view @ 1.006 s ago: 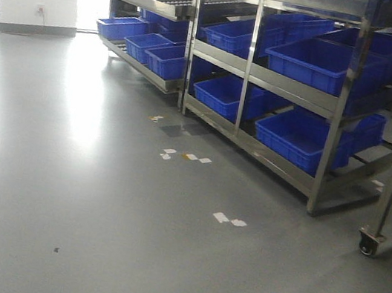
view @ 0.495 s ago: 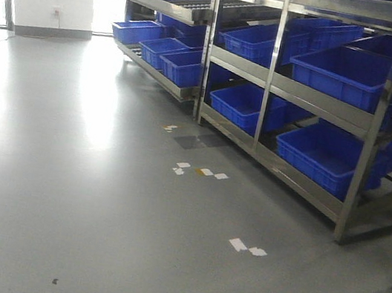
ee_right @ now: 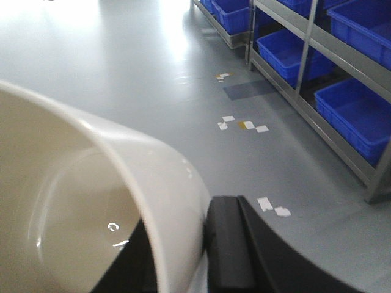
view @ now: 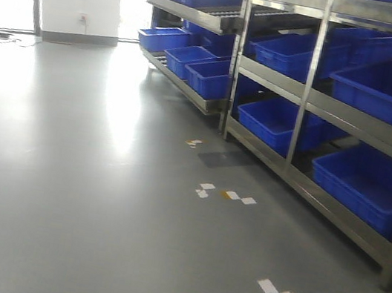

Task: Move white bin to right shelf second layer
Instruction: 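Turn and drive along the shelves of blue crates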

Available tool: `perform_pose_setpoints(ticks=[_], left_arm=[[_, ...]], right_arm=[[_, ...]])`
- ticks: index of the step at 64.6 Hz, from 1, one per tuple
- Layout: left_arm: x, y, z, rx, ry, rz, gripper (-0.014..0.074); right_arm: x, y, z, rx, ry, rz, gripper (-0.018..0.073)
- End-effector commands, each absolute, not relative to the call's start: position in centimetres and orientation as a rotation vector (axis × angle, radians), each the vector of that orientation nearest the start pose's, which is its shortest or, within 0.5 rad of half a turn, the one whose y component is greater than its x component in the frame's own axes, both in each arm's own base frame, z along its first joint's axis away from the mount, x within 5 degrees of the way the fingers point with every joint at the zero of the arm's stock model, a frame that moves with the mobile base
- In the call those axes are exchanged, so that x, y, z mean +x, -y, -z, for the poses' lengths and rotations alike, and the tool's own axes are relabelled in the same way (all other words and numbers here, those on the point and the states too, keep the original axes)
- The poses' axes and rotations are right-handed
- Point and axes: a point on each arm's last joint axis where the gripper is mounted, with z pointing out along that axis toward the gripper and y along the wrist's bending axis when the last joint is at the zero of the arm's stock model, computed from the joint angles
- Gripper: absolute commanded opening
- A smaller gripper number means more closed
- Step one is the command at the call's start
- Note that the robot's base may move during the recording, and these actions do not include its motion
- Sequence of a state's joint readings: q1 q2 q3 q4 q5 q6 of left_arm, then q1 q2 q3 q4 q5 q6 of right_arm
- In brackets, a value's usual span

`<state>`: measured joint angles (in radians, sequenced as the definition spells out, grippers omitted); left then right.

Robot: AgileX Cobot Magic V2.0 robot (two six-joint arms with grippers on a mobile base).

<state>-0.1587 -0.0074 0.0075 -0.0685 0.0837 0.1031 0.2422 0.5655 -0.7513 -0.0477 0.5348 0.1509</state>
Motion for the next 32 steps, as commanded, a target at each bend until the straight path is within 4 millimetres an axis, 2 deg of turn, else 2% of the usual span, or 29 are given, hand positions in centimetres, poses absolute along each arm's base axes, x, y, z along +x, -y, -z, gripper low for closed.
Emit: perform_pose_setpoints(ticks=[1,32], left_arm=[[5.57,0.92,-19.94,0.142,-1.501,0.110,0.0085],[5.57,0.92,-19.94,0.142,-1.501,0.110,0.0085]], right_arm=[[10.47,-2.32,-39.08,-0.100,-1.708,-0.232,0.0048],[10.47,-2.32,-39.08,-0.100,-1.708,-0.232,0.0048]])
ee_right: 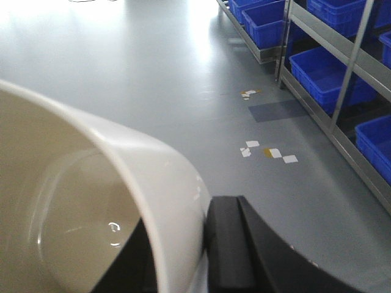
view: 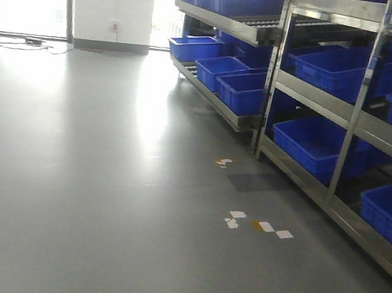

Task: Move white bin to right shelf second layer
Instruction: 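Turn and drive along the shelves of blue crates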

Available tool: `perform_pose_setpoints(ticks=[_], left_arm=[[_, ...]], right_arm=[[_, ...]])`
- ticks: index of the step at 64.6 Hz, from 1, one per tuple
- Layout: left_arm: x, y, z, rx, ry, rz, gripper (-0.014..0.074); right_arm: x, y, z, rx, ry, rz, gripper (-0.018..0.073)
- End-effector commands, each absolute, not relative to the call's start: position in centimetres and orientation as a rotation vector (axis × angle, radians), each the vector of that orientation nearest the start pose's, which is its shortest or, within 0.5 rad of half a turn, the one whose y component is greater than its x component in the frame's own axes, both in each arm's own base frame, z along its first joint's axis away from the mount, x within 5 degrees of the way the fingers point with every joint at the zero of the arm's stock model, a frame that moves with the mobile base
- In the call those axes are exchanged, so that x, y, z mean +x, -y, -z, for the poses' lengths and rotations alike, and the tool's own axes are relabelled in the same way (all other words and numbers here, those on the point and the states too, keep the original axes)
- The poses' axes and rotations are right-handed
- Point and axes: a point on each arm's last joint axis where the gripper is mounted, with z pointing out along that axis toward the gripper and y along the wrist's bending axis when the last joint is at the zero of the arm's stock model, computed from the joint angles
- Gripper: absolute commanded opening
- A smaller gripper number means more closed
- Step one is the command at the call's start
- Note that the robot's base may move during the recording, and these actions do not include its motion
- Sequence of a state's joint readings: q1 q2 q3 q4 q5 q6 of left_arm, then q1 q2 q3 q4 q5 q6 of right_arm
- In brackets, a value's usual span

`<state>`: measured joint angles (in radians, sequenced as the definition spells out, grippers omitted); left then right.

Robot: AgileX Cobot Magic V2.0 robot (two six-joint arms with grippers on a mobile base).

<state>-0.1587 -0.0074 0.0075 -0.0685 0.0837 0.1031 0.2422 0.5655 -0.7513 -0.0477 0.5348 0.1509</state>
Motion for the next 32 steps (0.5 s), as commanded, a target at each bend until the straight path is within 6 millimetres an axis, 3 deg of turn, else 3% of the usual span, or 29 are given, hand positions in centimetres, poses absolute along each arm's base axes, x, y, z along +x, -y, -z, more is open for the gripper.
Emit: perform_pose_setpoints(ticks=[1,32], left_arm=[[5.57,0.92,-19.94,0.142,-1.501,0.110,0.0085],[5.57,0.92,-19.94,0.142,-1.501,0.110,0.0085]], right_arm=[[10.47,-2.32,-39.08,-0.100,-1.708,-0.232,0.0048],[10.47,-2.32,-39.09,-0.100,-1.707,-0.232,0.0048]])
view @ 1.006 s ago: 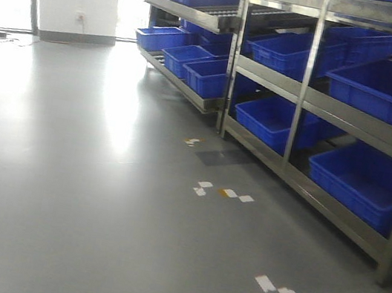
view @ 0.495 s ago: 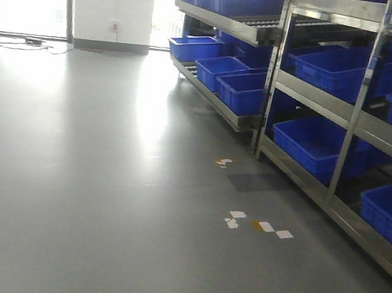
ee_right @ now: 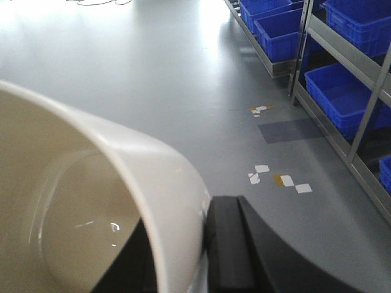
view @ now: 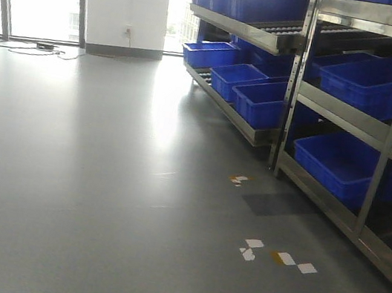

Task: Move white bin to right shelf second layer
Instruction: 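Turn and drive along the shelves of blue crates, then drive toward the windows carrying the bin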

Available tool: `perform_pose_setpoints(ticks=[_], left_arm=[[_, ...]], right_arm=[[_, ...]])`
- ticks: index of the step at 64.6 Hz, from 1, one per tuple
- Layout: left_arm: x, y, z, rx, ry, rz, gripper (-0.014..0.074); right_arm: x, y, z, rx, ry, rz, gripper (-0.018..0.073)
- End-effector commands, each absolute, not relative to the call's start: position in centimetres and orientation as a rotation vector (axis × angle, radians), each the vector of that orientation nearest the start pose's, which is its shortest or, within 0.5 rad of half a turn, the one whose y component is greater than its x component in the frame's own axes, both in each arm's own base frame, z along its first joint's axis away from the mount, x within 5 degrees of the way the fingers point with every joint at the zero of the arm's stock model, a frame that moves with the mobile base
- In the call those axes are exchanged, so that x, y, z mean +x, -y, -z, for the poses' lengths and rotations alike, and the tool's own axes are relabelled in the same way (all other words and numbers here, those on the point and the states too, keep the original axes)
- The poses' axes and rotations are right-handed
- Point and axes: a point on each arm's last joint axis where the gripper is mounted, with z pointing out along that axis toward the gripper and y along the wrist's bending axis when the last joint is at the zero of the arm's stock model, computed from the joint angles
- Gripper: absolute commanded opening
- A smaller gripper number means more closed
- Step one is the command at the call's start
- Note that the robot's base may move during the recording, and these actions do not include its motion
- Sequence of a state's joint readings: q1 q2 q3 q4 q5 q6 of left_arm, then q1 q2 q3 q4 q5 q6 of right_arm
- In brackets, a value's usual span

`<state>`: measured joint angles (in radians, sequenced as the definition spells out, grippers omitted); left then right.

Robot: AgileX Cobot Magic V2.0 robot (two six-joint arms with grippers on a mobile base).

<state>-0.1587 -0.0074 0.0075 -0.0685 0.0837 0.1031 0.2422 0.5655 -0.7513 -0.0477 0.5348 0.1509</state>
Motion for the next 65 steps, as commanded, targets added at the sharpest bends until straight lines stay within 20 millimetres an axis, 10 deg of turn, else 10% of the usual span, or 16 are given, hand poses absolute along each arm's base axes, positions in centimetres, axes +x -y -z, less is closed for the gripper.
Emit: perform_pose_setpoints(ticks=[1,65], left_arm=[[5.57,0.92,-19.94,0.142,-1.501,0.110,0.0085],[5.57,0.92,-19.94,0.142,-1.501,0.110,0.0085]], right_arm=[[10.47,-2.32,-39.09,-0.100,-1.707,-0.232,0.0048],[10.47,-2.32,-39.09,-0.100,-1.707,-0.232,0.0048]])
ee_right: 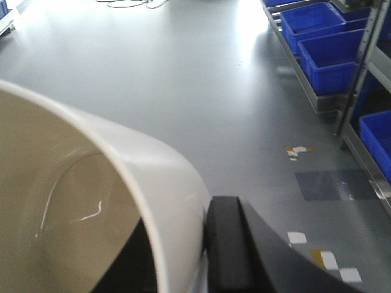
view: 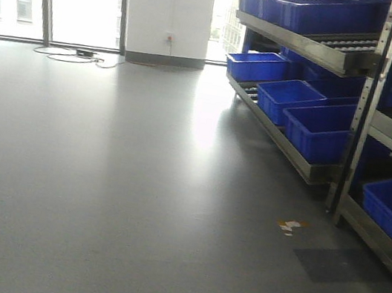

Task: Move white bin to right shelf second layer
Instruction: 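Drive toward the windows carrying the bin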

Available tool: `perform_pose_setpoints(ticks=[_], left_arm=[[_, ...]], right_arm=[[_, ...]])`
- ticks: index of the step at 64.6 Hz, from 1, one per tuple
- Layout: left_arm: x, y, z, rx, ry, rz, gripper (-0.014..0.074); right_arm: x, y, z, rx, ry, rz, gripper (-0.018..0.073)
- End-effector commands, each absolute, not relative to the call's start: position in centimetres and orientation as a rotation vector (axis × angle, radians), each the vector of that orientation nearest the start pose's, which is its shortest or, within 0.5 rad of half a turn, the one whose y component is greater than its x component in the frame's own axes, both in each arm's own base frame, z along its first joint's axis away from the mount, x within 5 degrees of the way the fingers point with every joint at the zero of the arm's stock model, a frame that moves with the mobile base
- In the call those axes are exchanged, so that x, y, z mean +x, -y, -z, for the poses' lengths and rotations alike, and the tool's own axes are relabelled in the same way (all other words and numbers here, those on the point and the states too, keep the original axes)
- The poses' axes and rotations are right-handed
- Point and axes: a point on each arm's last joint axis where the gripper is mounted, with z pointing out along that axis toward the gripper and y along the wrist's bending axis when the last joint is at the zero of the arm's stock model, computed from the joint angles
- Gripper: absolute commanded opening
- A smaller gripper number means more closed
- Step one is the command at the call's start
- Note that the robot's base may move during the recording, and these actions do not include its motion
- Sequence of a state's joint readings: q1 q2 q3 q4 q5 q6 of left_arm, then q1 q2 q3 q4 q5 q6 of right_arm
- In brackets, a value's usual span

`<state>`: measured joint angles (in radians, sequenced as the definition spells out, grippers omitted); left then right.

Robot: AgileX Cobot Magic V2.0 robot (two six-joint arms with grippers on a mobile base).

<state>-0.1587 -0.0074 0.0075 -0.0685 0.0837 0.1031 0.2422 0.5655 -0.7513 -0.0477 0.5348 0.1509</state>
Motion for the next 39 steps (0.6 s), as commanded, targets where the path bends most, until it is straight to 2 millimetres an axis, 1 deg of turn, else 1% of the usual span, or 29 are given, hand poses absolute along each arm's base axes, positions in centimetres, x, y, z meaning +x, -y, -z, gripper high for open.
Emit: perform_pose_setpoints(ticks=[1,39], left_arm=[[5.57,0.92,-19.94,0.142,-1.501,0.110,0.0085],[5.57,0.92,-19.94,0.142,-1.501,0.110,0.0085]], right_arm=[[10.47,-2.32,-39.09,-0.100,-1.707,-0.232,0.0048],[10.47,-2.32,-39.09,-0.100,-1.707,-0.232,0.0048]])
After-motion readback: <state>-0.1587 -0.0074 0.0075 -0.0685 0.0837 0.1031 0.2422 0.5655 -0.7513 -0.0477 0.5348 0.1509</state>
